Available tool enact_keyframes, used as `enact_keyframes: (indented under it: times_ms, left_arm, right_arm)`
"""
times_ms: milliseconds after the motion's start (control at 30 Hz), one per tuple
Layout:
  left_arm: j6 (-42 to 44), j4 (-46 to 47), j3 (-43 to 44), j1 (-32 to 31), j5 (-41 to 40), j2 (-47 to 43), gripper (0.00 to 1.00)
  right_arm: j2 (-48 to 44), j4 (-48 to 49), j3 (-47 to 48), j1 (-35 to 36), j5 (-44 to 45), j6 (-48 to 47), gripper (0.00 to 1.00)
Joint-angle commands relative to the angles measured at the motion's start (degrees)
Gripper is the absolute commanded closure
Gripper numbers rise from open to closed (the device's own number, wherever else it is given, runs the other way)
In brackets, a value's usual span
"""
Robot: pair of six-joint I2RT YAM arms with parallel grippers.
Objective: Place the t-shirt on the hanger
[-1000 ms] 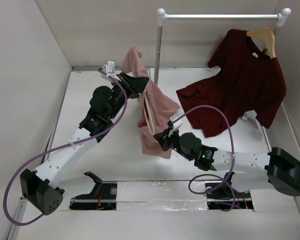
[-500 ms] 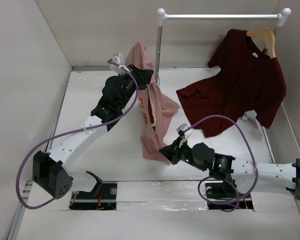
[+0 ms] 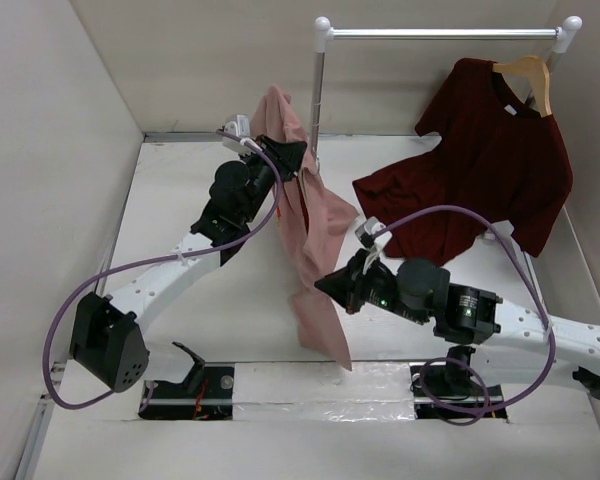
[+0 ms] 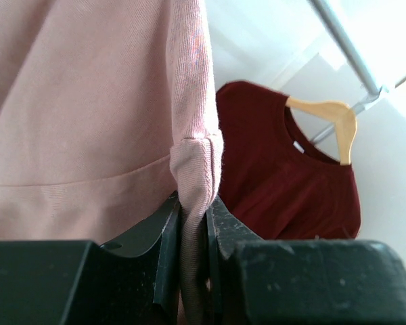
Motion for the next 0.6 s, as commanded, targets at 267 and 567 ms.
enact_keyframes:
  times_ms: [267, 567]
  left_arm:
    - [-5.06, 2.47, -8.34, 0.51, 4.53, -8.61, 1.0]
    - [-8.66, 0.36, -14.83, 0.51, 10.59, -12.92, 1.0]
  right_arm:
    - [11.8, -1.31, 10.6, -4.44, -1.39, -4.07, 1.0]
    - [7.26, -6.16, 5.76, -4.44, -1.6, -1.42, 0.36]
